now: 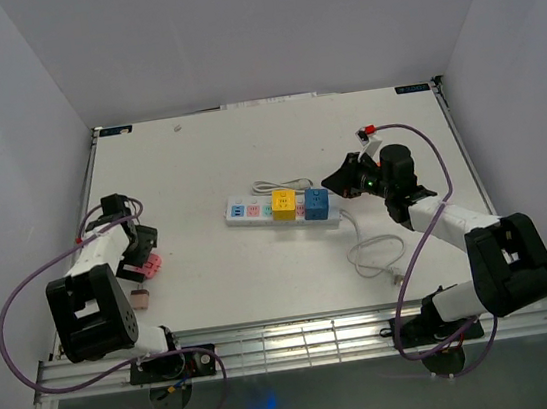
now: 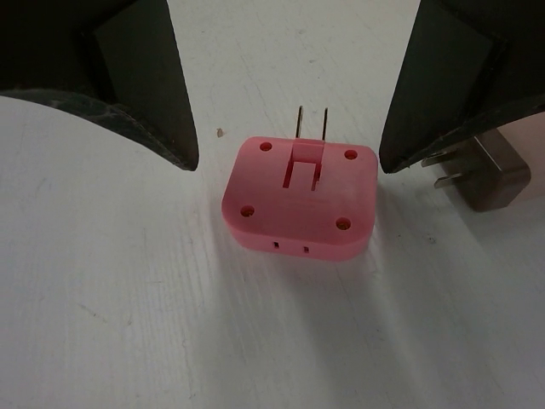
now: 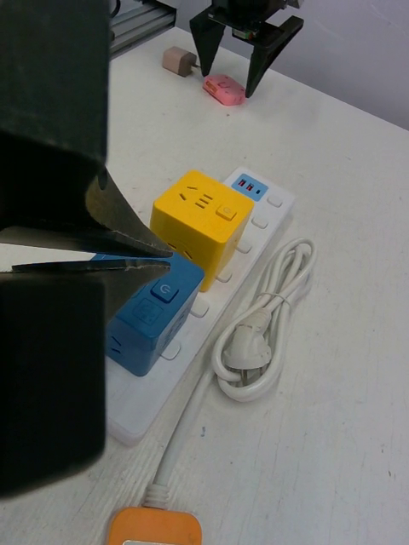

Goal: Insert the plug

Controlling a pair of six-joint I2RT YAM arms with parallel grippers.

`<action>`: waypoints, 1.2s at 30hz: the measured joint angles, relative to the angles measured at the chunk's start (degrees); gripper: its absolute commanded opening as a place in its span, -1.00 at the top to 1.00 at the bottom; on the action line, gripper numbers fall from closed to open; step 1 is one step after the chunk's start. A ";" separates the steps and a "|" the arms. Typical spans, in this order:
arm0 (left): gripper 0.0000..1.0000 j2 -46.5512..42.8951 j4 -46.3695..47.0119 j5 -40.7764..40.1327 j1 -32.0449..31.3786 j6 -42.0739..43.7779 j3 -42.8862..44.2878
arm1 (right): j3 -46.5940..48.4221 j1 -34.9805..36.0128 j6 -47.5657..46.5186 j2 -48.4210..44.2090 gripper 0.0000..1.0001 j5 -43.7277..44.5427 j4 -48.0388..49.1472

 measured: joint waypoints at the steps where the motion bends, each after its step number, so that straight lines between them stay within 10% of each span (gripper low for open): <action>1: -0.96 0.22 0.37 0.39 0.11 0.26 0.00 | 0.00 0.00 0.11 0.15 0.79 -0.13 0.02; 19: -0.90 4.66 4.35 -0.28 0.24 -1.27 0.17 | 0.00 0.00 0.74 0.81 0.78 -0.98 0.50; 36: -0.30 -3.37 14.27 1.81 -6.56 6.23 -5.49 | 0.00 0.00 1.07 1.53 0.78 -2.01 1.68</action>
